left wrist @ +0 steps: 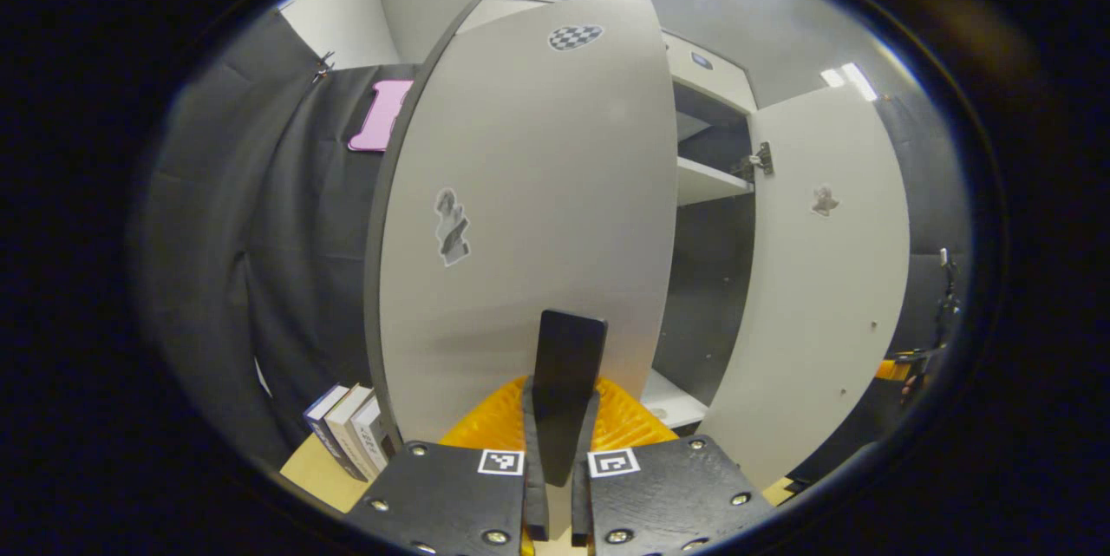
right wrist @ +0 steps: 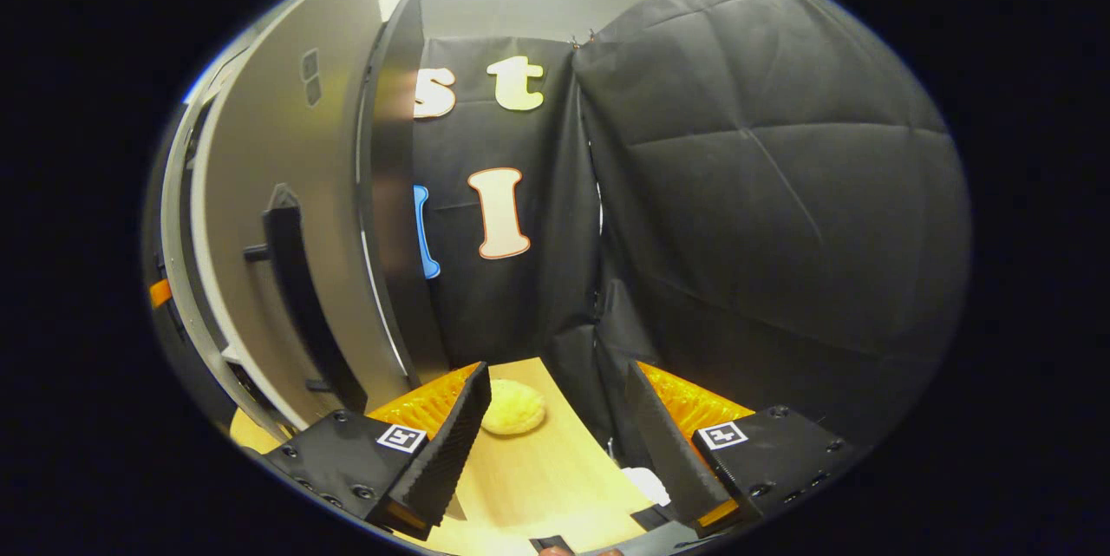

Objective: Open the right door of the double-door shoe cabinet with the right hand, and open the left door with the left hand.

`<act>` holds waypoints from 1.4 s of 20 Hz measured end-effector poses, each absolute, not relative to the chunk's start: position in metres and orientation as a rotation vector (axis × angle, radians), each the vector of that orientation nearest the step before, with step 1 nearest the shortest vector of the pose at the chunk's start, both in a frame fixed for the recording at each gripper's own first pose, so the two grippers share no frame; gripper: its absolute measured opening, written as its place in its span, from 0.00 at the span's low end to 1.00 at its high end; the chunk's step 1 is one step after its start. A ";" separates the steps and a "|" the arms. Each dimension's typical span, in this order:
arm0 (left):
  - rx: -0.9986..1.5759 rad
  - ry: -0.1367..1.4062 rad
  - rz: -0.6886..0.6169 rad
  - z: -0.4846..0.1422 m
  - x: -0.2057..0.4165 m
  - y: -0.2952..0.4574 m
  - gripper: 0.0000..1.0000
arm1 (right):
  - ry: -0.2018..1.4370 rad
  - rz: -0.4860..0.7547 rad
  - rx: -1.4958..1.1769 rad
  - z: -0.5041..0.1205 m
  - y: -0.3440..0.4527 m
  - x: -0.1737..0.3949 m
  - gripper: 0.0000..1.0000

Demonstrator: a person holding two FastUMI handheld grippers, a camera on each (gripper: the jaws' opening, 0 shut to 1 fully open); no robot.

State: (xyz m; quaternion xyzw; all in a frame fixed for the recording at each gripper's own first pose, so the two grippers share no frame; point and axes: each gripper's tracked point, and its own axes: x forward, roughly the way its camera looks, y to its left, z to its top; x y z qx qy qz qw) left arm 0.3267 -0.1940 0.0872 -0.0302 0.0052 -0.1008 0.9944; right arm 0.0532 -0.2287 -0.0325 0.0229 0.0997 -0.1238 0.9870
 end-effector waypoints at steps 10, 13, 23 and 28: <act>-0.058 -0.020 -0.242 0.094 0.323 -0.192 0.12 | 0.193 -0.246 0.009 -0.025 -0.190 0.004 0.98; -0.022 -0.015 -0.247 0.092 0.322 -0.184 0.12 | 0.204 -0.232 0.021 -0.031 -0.179 -0.004 0.98; -0.005 -0.027 -0.116 0.101 0.307 -0.096 0.02 | 0.233 -0.207 0.037 -0.045 -0.163 -0.007 0.98; -0.116 -0.028 -0.127 0.102 0.302 -0.061 0.02 | 0.251 -0.201 0.043 -0.053 -0.153 -0.010 0.98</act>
